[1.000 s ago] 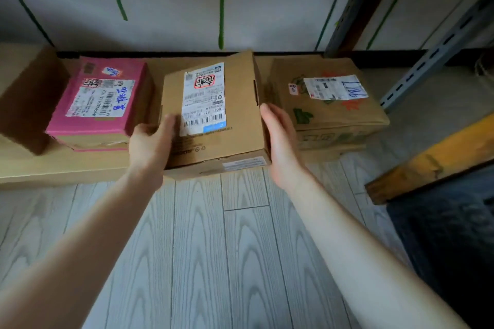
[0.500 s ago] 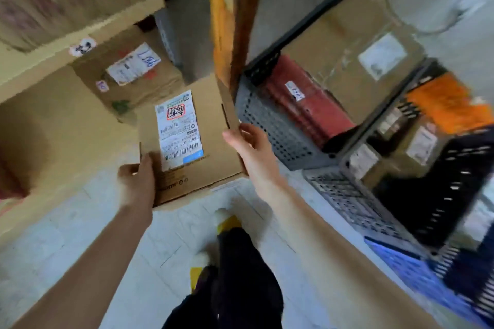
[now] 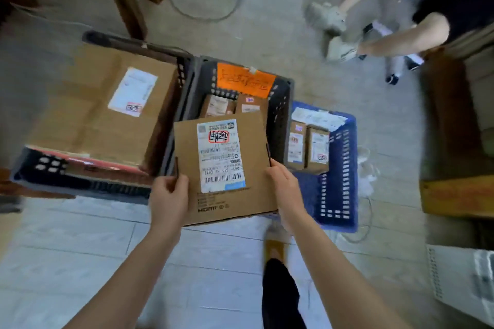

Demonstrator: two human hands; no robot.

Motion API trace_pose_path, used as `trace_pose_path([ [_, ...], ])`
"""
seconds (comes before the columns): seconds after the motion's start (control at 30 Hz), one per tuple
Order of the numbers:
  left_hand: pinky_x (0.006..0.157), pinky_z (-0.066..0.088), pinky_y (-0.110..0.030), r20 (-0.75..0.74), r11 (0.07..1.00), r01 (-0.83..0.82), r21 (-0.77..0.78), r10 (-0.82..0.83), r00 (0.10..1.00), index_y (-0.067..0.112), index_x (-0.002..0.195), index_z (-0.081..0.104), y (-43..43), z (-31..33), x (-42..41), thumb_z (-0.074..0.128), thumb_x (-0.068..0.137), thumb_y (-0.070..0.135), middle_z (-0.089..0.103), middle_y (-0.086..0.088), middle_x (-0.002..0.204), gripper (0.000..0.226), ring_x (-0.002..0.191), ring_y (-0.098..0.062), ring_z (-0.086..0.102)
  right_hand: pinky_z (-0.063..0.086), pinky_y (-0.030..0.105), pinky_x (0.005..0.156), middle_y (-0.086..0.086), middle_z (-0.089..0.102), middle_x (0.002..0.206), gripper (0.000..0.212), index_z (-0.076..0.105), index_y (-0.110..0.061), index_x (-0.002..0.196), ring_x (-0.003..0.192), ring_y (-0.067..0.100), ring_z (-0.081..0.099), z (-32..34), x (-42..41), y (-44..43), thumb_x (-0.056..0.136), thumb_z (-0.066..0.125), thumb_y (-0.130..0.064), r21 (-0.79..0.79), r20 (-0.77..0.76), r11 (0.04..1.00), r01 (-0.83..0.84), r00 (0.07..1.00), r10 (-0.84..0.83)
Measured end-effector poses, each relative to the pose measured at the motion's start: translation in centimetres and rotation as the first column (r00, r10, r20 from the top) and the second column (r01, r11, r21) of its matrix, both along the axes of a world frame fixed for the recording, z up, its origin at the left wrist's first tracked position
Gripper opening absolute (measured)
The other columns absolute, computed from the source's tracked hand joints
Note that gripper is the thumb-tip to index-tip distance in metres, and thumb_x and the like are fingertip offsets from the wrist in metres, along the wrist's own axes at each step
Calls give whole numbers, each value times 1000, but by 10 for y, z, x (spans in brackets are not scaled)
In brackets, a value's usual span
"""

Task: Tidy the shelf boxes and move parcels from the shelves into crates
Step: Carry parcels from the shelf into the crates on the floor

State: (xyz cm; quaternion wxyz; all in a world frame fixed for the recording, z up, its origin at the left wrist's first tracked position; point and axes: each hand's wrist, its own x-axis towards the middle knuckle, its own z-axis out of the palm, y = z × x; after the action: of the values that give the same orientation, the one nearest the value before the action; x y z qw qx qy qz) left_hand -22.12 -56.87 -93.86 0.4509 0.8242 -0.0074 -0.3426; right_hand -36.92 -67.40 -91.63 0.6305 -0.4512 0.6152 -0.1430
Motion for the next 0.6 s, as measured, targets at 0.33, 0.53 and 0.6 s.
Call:
trace_pose_path([
  [0.33, 73, 45, -33, -139, 904, 365, 222, -341, 930, 14, 89, 48, -181, -60, -183, 50, 92, 27, 55, 1, 84, 14, 77, -16, 53, 44, 28, 63, -3, 62, 84, 24, 59, -24, 81, 75, 12, 55, -80, -204, -153, 93, 39, -17, 144, -280, 986, 86, 959, -43],
  [0.53, 74, 39, -28, -211, 749, 592, 298, -553, 806, 14, 123, 45, -211, -130, -236, 47, 92, 13, 57, -2, 103, 31, 86, -15, 49, 53, 37, 81, 9, 66, 104, 26, 60, -17, 99, 90, 23, 63, -160, -262, -168, 89, 39, -5, 264, -347, 953, 150, 936, -51],
  [0.6, 74, 39, -28, -277, 685, 654, 321, -592, 756, 14, 123, 46, -212, -160, -245, 44, 91, 9, 60, -5, 115, 32, 88, -16, 48, 53, 38, 83, 11, 66, 106, 17, 60, -16, 95, 91, 26, 63, -190, -269, -170, 90, 45, -9, 303, -358, 941, 149, 933, -33],
])
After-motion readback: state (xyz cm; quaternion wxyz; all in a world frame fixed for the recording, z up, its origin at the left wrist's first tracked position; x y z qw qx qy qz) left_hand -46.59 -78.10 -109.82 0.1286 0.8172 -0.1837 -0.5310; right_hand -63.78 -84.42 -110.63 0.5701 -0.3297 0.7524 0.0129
